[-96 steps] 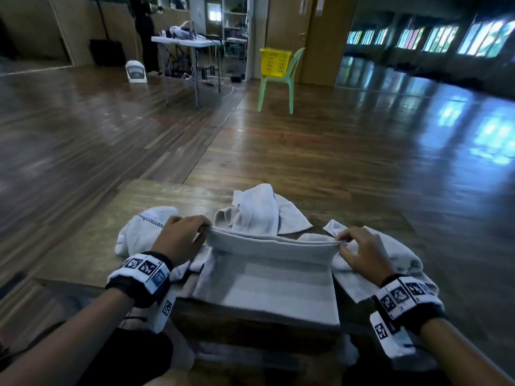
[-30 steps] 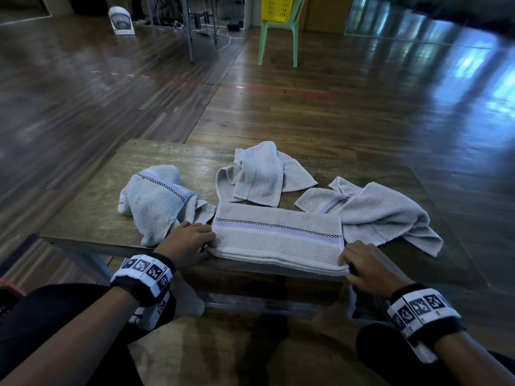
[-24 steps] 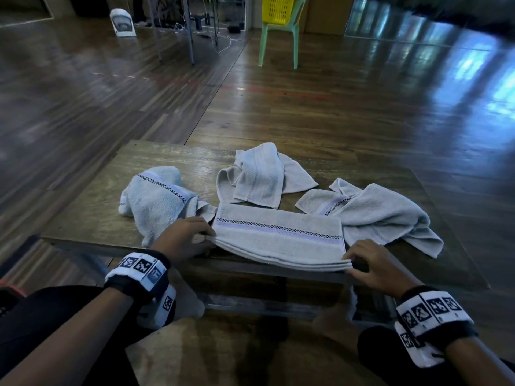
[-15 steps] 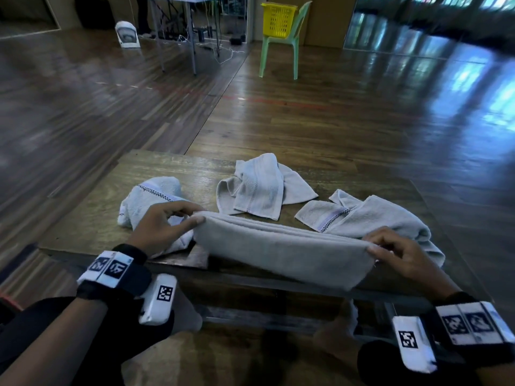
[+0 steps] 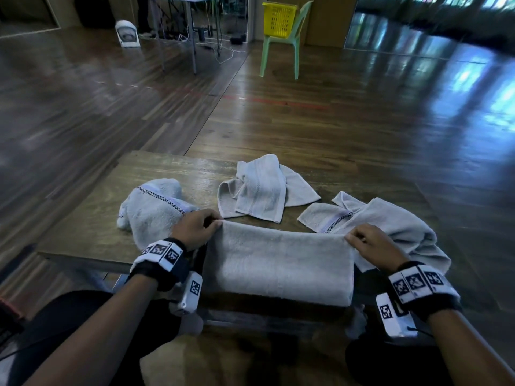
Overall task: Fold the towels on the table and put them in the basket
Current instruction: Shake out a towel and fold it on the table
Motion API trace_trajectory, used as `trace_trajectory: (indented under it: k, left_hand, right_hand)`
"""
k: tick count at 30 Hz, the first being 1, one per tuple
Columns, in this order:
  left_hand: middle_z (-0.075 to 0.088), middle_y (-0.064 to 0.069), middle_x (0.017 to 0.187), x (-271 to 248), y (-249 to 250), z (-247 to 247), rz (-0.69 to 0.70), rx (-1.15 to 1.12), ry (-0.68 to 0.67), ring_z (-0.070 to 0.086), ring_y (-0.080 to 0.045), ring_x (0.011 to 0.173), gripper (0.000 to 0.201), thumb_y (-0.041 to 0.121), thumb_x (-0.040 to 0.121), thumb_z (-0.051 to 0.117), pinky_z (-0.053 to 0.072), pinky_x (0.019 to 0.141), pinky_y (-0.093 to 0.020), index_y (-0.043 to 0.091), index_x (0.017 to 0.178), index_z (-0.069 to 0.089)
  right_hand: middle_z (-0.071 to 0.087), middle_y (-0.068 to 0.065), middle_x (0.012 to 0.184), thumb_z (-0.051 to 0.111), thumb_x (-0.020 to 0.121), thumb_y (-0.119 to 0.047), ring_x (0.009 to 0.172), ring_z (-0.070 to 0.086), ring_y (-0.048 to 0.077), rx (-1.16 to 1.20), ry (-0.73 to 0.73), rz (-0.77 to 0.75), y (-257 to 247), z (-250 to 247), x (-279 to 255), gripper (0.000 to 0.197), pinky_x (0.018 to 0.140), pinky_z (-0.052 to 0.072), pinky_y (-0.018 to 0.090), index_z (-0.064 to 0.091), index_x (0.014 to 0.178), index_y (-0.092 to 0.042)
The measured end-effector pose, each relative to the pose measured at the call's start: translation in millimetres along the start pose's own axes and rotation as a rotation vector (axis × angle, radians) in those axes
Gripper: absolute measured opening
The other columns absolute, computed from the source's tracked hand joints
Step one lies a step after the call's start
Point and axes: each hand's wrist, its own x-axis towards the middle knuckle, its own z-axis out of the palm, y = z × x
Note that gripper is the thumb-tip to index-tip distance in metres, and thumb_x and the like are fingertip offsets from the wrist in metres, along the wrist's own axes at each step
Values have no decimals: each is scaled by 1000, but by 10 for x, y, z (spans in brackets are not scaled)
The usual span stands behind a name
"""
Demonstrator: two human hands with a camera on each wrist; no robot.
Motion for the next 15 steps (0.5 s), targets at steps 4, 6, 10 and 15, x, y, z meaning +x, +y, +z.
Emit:
trace_trajectory:
  k: [4,6,10,15]
  left_hand:
    - [68,-1,96,106,-42,84,-45,18,-5,61,-20,93,14,29,91,54,47,81,-32,23,99,63]
    - [68,-3,104,122,-52,146,-45,35,19,61,-24,100,19,26,90,53,48,88,-36,21,106,64]
    - [56,-5,128,-16,146,342,57,183,60,52,-24,118,43,36,88,40,32,106,-49,19,126,53]
    - [22,5,155,-338,600,741,270,313,-131,19,-10,143,67,45,85,6,15,112,-36,24,145,29]
  right_hand:
    - [60,-2,82,48,89,-37,84,57,20,-117,-35,76,-60,8,35,26,81,46,44,59,75,-18]
    - [61,-1,92,45,91,-35,94,56,23,-217,-30,111,-162,36,17,24,85,42,43,59,81,-19]
    - [52,5,126,40,94,-34,117,45,26,-443,-64,3,-504,269,-107,35,95,36,41,49,124,-18]
    - [38,12,146,8,83,-48,135,34,26,-277,-99,-188,-906,780,-324,73,110,29,40,37,139,-11]
